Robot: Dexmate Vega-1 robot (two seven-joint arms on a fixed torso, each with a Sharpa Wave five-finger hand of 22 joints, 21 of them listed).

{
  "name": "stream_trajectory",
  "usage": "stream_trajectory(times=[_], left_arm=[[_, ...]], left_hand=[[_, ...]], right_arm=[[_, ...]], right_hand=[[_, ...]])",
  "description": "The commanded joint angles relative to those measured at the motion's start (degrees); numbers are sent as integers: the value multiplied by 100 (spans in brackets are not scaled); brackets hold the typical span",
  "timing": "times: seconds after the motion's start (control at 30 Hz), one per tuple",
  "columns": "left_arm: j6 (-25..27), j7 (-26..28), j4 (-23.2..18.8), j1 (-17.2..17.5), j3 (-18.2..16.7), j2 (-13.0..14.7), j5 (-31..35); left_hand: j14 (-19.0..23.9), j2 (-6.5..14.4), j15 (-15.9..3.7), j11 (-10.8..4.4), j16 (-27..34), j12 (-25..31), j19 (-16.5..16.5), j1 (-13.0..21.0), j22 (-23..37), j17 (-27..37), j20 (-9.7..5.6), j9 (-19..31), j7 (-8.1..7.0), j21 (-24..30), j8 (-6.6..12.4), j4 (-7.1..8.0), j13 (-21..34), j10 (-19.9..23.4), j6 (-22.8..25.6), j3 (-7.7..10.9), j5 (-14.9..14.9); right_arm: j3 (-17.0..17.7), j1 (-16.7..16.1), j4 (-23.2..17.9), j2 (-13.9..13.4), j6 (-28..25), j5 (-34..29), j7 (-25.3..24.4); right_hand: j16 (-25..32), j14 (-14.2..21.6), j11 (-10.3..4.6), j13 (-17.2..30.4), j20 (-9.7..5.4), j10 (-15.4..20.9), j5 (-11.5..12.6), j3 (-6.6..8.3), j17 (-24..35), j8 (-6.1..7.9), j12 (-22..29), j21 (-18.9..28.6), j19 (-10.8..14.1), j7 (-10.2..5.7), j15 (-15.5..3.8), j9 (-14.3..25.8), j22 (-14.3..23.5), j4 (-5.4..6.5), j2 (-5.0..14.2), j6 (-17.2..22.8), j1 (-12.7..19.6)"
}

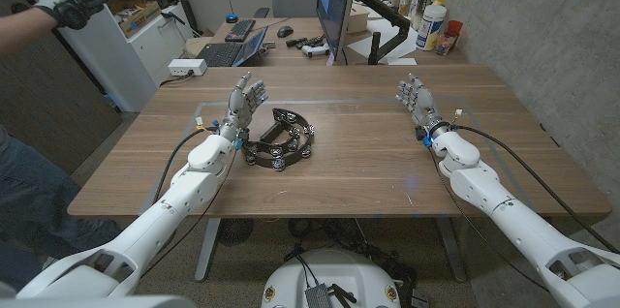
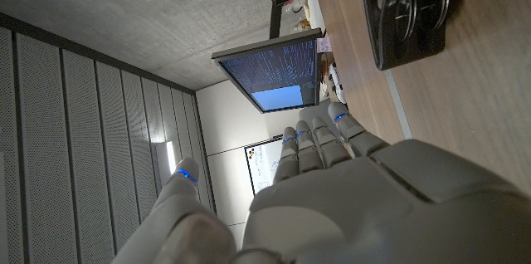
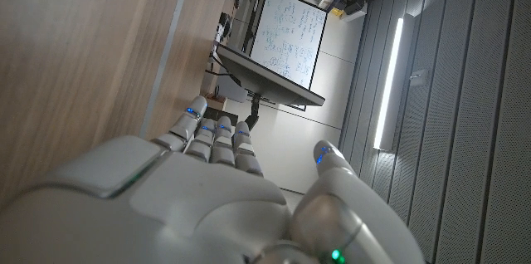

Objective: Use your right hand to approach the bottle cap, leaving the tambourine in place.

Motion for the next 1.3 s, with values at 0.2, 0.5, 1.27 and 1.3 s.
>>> stream_trajectory(times=[0.2, 0.5, 1.27, 1.3], left_arm=[[47, 164, -180, 107, -40, 98, 88], [148, 273, -350, 178, -53, 142, 95], [161, 387, -601, 286, -105, 284, 200], [165, 391, -600, 286, -107, 287, 202]], left_hand=[[26, -40, -1, -16, 21, 40, 18, 24, 28, 16, -247, 18, -16, -24, 44, -42, 13, 34, 66, -30, 59], [17, -21, 4, -19, 19, 50, -5, 44, 31, 16, -240, 16, -42, -77, 57, -72, 7, 58, 113, -92, 100], [50, 21, -2, -27, 31, 71, -35, 85, 36, 15, -223, 17, -67, -168, 80, -124, 0, 124, 208, -189, 174], [50, 23, -2, -27, 31, 72, -35, 87, 37, 15, -227, 17, -65, -171, 79, -125, 0, 127, 208, -192, 176]], right_arm=[[16, -92, -328, -98, -244, -47, -228], [41, -208, -532, -135, -307, -54, -371], [21, -321, -1093, -416, -776, -280, -744], [26, -326, -1098, -414, -770, -283, -754]], right_hand=[[33, 10, 50, 7, -259, 8, 55, 20, 15, 39, 21, 4, -31, 41, 49, 24, 24, -12, 14, 55, 54], [76, 138, 35, 7, -256, 95, 124, -16, 3, 39, 43, -17, 100, 14, 30, 23, 26, -63, 30, 111, 81], [92, 242, 39, 9, -246, 263, 228, -64, -6, 40, 83, -105, 190, -106, 31, 25, 29, -157, 83, 202, 151], [92, 244, 27, 9, -246, 266, 231, -65, -6, 40, 83, -108, 192, -107, 34, 25, 30, -160, 84, 206, 153]])
